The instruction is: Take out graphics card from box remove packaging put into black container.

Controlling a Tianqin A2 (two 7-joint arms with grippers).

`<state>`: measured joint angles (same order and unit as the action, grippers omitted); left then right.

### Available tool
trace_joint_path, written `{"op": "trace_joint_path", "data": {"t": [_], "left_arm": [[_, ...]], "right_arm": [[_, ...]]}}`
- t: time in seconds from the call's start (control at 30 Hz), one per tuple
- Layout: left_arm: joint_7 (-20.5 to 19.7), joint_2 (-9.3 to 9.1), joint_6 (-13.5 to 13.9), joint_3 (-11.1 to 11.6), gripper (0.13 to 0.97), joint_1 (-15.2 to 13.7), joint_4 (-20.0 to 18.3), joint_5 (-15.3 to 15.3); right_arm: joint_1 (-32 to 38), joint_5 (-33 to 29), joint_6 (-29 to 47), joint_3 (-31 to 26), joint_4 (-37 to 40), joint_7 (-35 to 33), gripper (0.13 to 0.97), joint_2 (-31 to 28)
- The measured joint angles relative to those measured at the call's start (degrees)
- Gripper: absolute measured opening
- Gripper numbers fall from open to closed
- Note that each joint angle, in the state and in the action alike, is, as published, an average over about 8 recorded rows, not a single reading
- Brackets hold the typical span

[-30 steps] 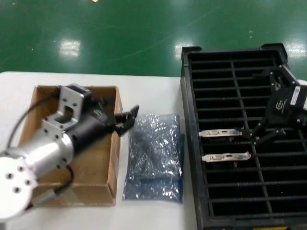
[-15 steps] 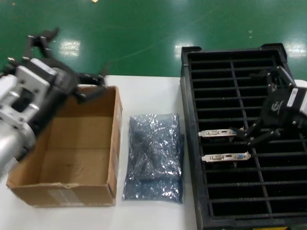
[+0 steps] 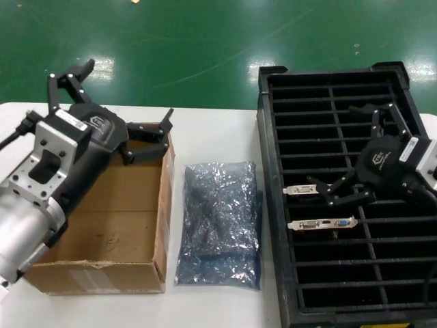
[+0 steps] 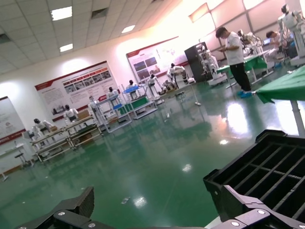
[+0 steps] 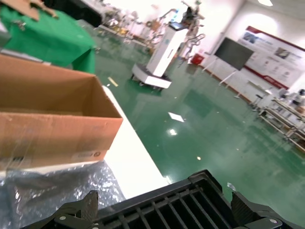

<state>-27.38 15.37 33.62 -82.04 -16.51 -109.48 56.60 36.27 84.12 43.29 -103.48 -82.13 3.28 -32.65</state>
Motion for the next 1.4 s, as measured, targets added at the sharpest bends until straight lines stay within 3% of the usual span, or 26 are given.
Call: {"op": "trace_joint_path", "data": {"t": [0.37,1.4], "left_arm": [[5.18,0.34,-6.37,-1.82,0.964,3.12,3.37,8.81],[19.73,1.31,-24.22,-6.94,0.966,11.89,12.83,33.53]], "right_arm": [[-6.85,3.59,-8.17,2.23,-1.80,-0.62,0.966,2.92],[-26.14,13.70,-31.18,8.51,-6.88,-2.37,0.966,11.14]]}}
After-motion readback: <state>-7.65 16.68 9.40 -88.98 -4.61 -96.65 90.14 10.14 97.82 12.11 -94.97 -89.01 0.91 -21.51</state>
